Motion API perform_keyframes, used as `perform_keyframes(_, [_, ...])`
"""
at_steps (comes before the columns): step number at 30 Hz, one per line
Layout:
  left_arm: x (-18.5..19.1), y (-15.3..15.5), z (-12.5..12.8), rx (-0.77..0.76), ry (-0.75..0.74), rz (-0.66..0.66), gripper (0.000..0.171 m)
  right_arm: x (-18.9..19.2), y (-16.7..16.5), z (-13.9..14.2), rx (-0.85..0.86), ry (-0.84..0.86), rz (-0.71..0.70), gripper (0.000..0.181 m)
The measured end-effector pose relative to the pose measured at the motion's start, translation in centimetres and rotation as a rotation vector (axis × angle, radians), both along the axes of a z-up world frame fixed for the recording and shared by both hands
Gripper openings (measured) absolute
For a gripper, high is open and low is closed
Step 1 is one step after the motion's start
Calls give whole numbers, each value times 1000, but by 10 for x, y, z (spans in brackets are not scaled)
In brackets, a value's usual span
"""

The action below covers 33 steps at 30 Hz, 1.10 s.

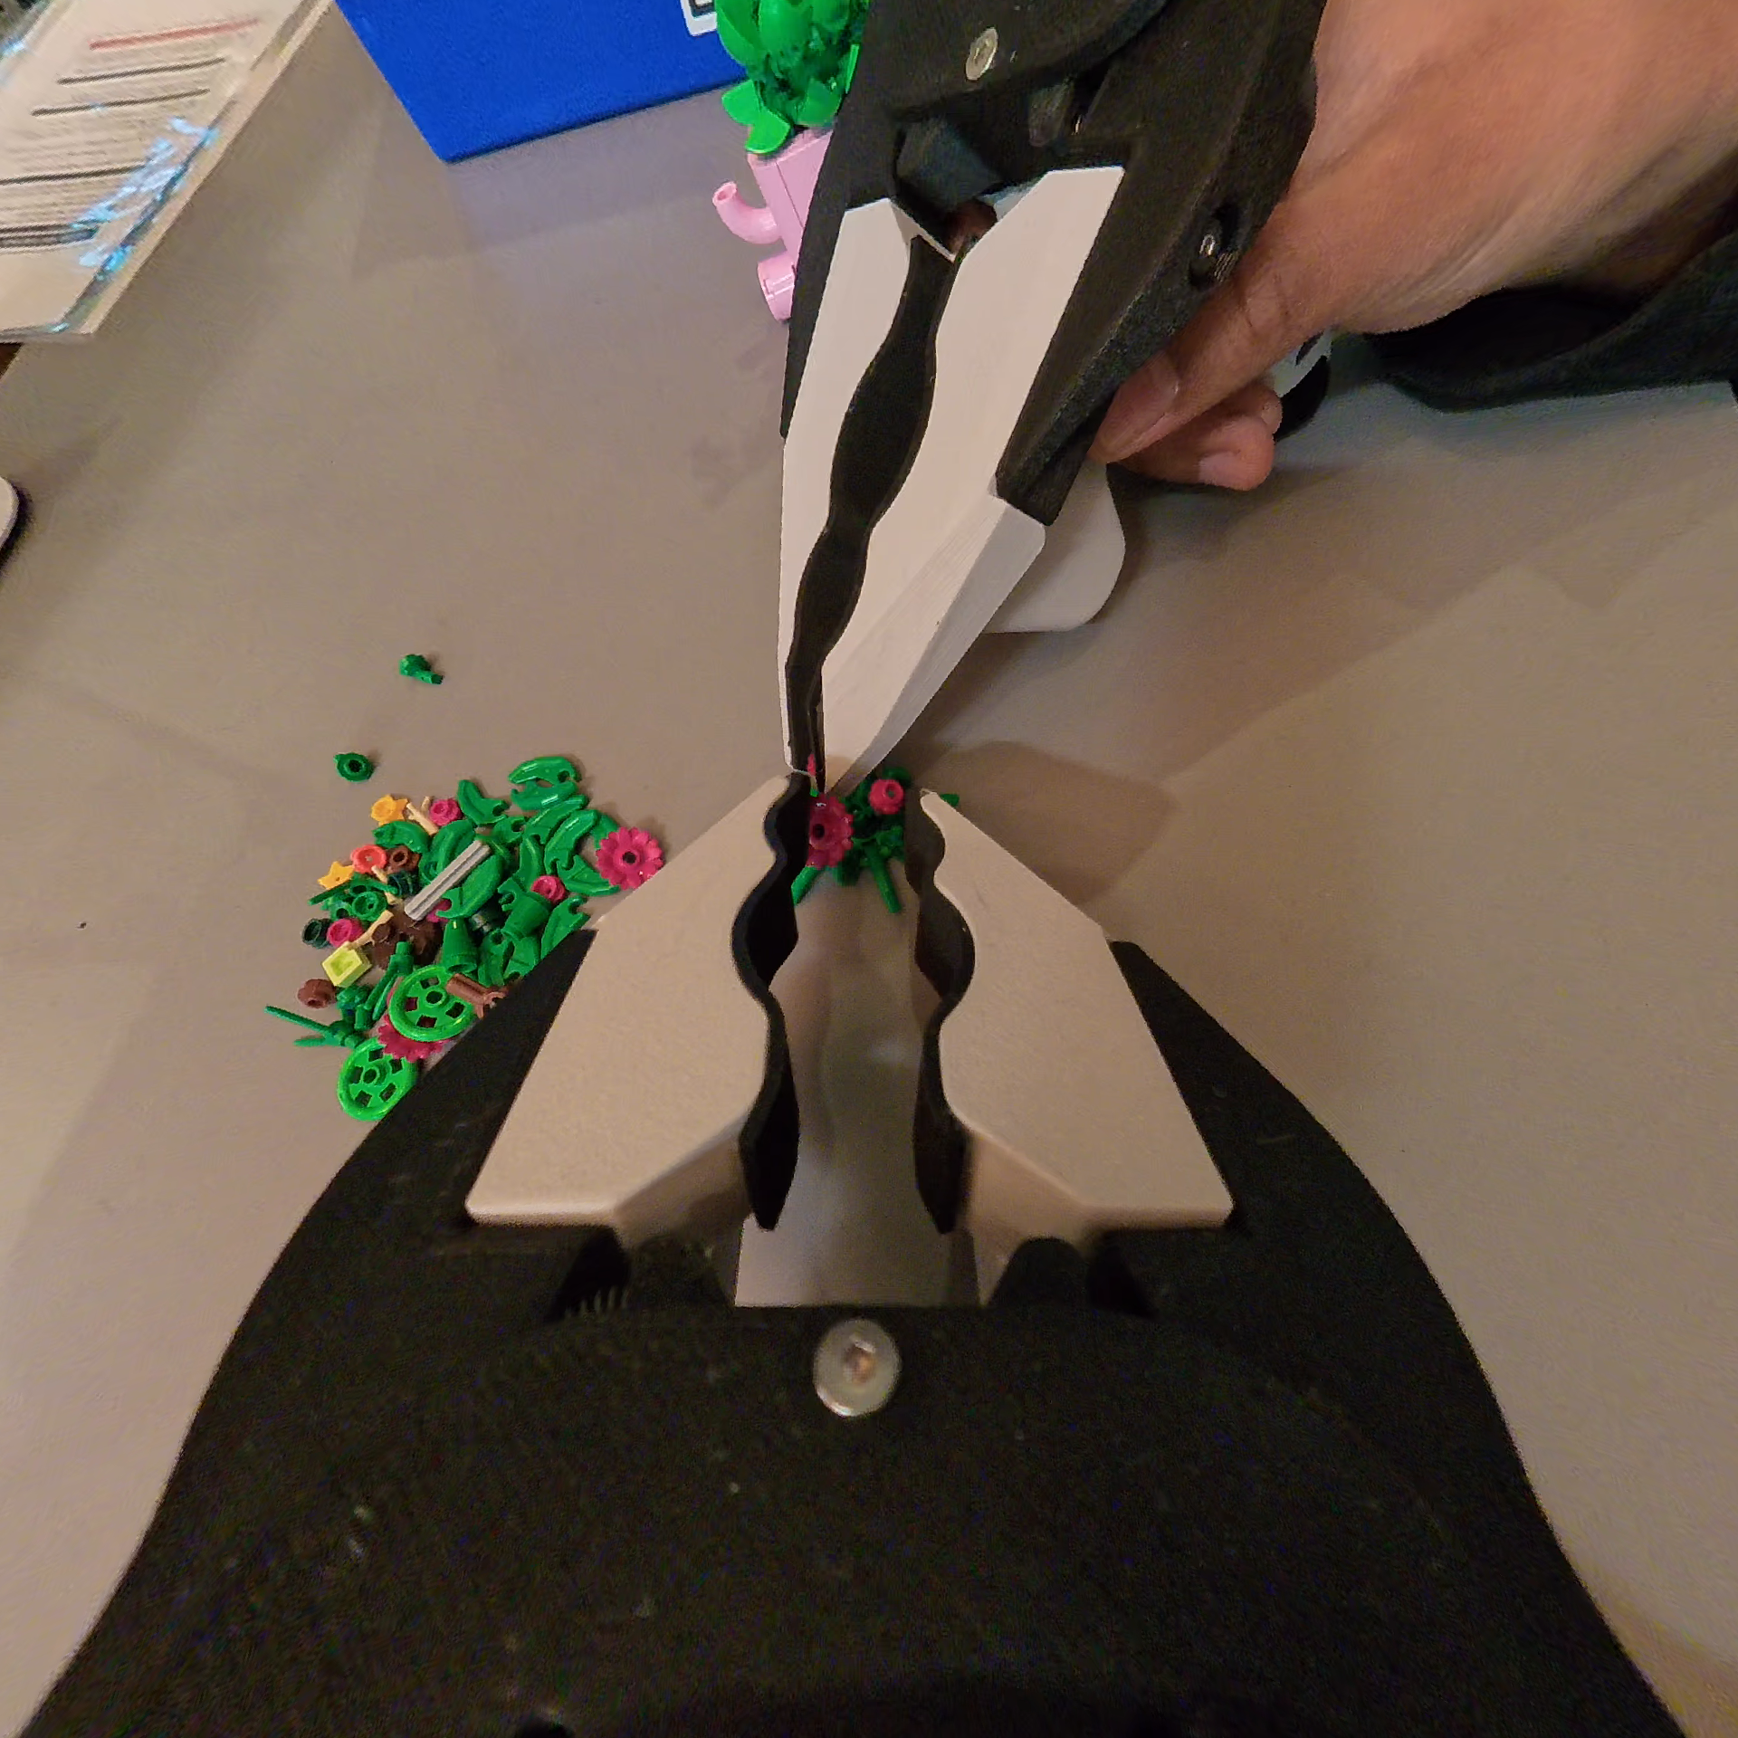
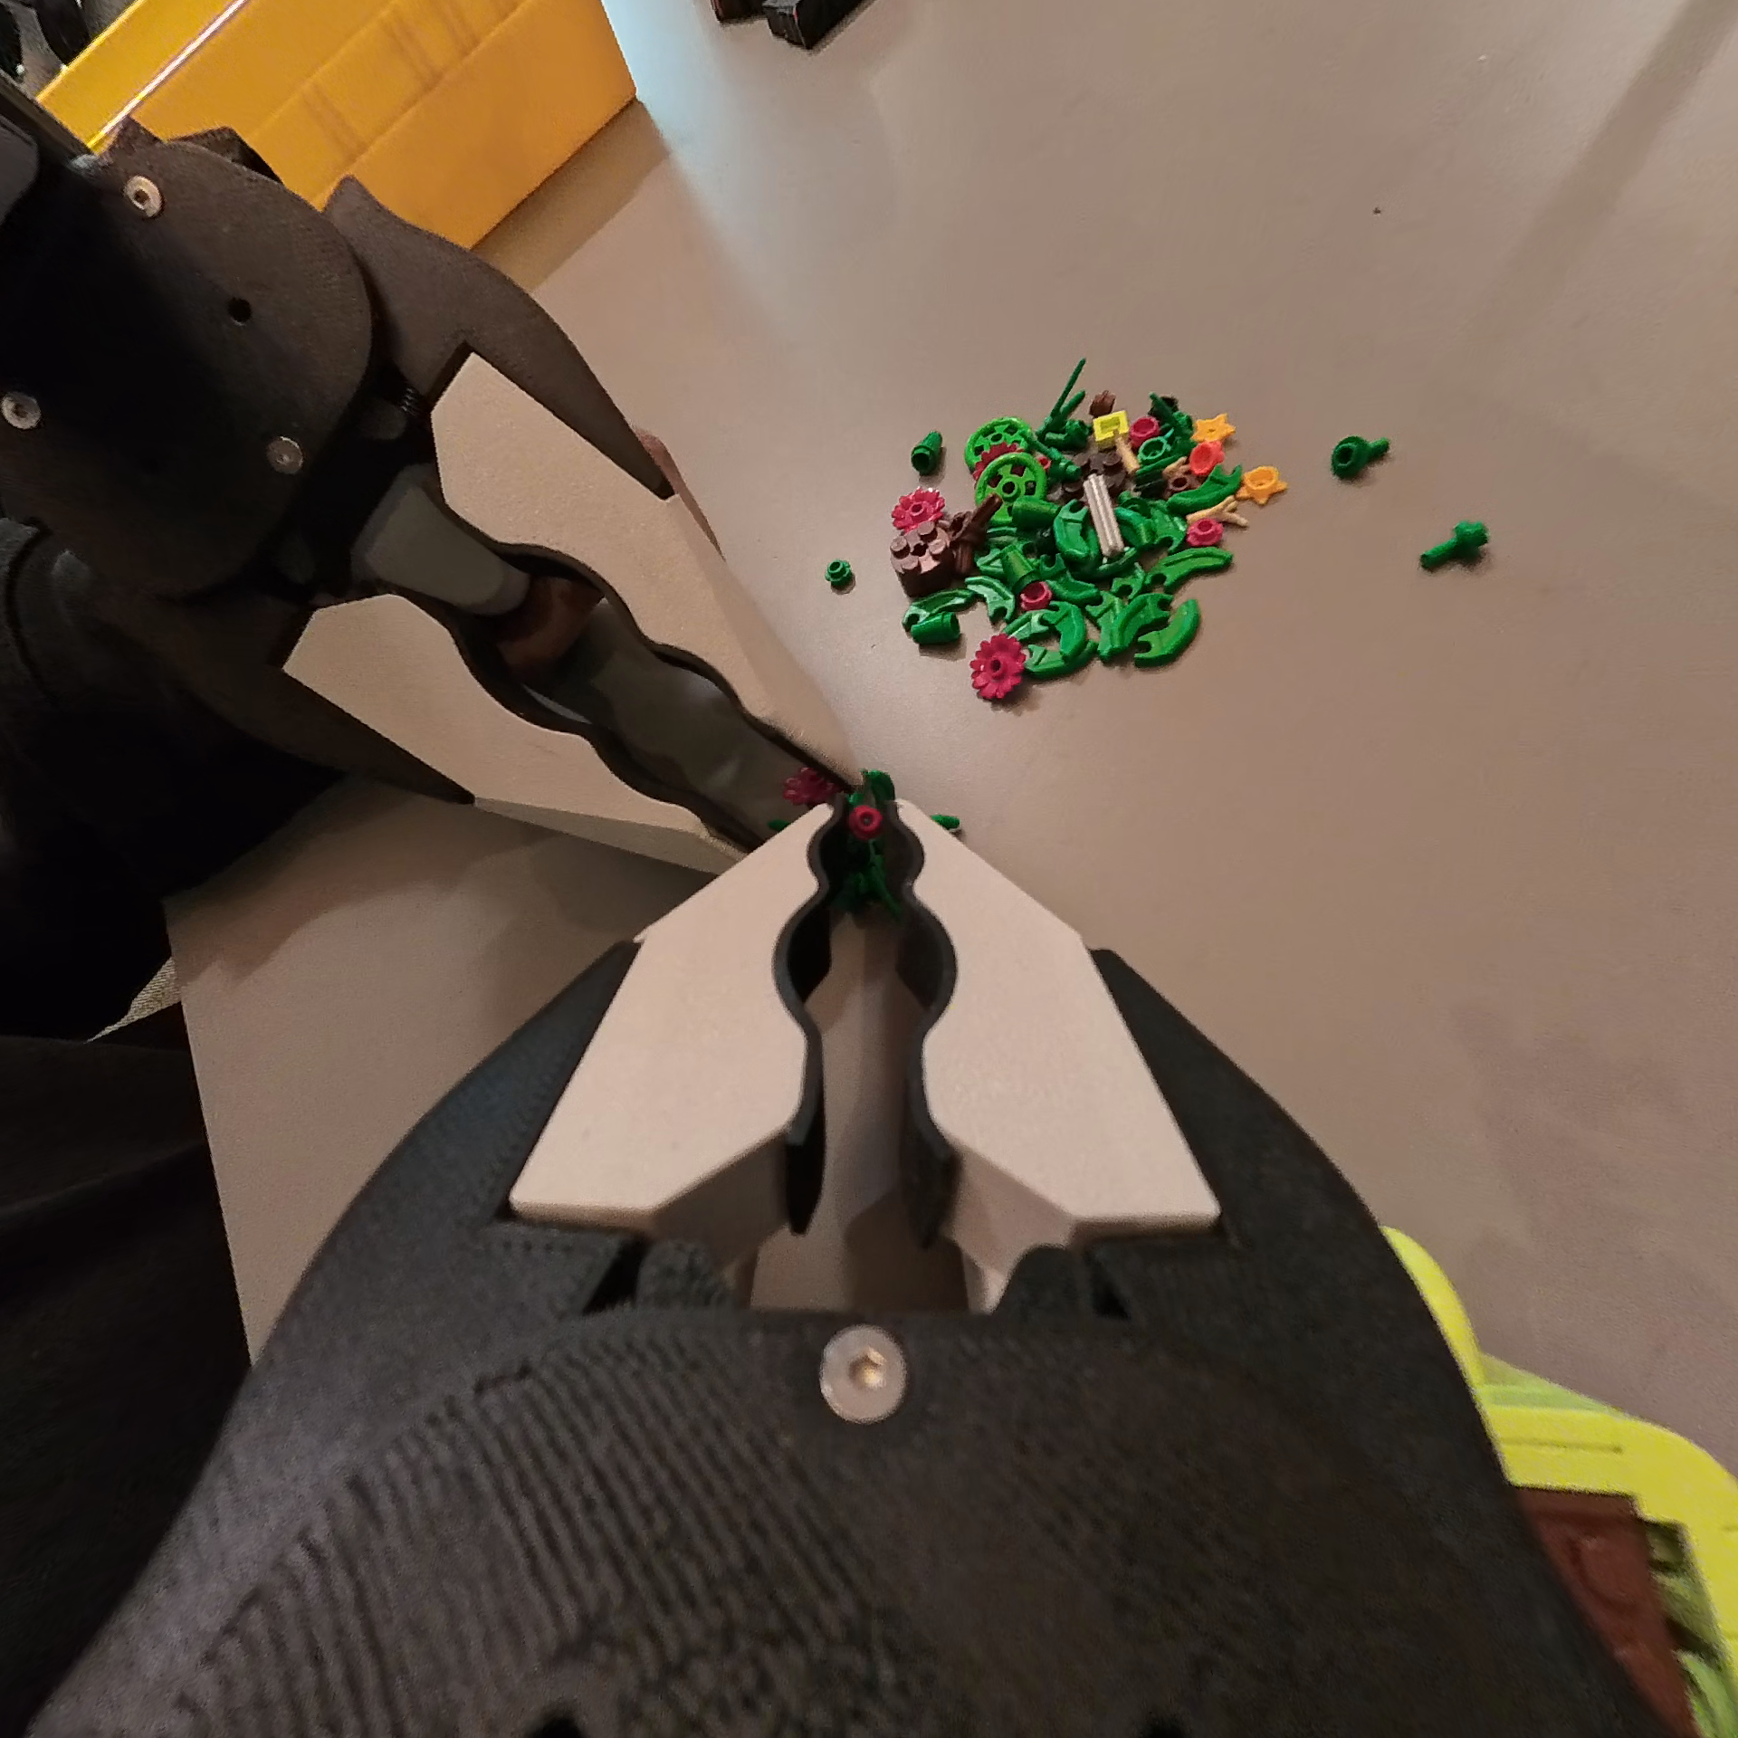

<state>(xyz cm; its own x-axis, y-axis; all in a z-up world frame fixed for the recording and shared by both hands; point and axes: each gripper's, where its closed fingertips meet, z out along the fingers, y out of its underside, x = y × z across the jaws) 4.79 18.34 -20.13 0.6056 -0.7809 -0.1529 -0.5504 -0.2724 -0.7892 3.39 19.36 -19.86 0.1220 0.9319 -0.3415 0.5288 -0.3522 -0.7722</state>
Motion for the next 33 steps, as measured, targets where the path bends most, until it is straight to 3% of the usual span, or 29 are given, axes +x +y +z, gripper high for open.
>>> perform_keyframes(14, [1,-2,1,-13,-16,-8,15,1,-1,1,-26,14,6,4])
perform_keyframes(20, [3,-3,1,-27,-26,-4,15,3,-1,1,-165,33,-8,4])
perform_keyframes(33, [-1,-4,-6,-55,12,15,10,3,-1,6,-139,61,-47,3])
